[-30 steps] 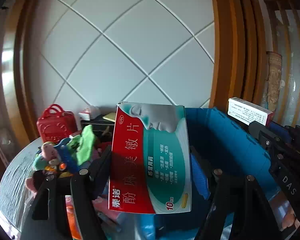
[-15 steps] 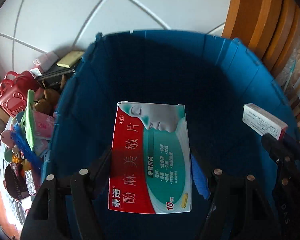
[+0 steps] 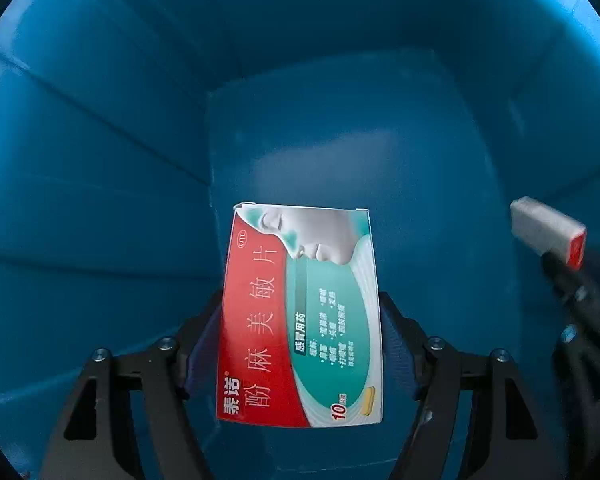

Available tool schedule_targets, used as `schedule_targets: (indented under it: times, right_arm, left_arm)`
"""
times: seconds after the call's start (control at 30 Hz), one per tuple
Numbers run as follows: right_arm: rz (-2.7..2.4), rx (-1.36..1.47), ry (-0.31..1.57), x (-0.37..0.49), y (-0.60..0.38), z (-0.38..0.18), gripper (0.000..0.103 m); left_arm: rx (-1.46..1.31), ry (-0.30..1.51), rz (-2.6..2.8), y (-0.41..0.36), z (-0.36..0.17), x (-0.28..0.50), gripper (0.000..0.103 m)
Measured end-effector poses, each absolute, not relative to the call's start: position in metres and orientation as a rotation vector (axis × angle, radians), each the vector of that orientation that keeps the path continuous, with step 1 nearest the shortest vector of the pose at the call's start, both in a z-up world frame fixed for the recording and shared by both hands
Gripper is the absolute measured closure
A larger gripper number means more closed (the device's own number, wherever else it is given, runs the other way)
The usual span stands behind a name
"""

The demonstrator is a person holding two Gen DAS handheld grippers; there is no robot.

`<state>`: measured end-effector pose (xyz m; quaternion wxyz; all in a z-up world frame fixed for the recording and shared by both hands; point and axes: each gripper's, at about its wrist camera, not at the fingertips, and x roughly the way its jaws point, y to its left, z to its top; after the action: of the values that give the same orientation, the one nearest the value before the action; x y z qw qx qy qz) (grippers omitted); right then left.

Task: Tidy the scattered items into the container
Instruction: 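Lower both boxes into the crate and open both grippers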

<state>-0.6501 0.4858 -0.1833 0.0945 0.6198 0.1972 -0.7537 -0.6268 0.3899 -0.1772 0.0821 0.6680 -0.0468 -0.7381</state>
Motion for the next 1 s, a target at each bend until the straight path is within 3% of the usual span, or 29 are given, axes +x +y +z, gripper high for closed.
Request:
schedule_targets:
  times: [0.17,0.43,0.6,0.8,0.9,1.0]
  right_arm:
    - [-2.102,1.971,0.650,-0.640,0.489,-0.219,0.086]
    - [-2.080,2.006,0.632,-0.636,0.501,-0.223,0.085]
    - [-2.080,2.015,0.616,-0.634,0.509,-0.222,0.084]
    - [-2.068,2.030,0.616,-0.643,0.506,-0.222,0.075]
    - [-2.060,2.033,0.614,-0.641,0.510,-0.220,0.061]
    - [-2.055,2.023,0.616,-0.639,0.511,-0.215,0.056]
  left_arm:
    - [2.073,-0.310,-2.114,0.411,-0.207,-0.607,0.031]
    - [2.195,-0.397,-2.090,0.428,-0.226,-0.581,0.020]
    - [2.206,-0.394,-2.068,0.412,-0.227,-0.591,0.020]
    - [2.199,-0.408,-2.079,0.413,-0.230,-0.604,0.020]
    - [2.194,-0.422,-2.083,0.408,-0.236,-0.606,0.020]
    - [2.184,-0.433,-2.079,0.406,-0.237,-0.609,0.020]
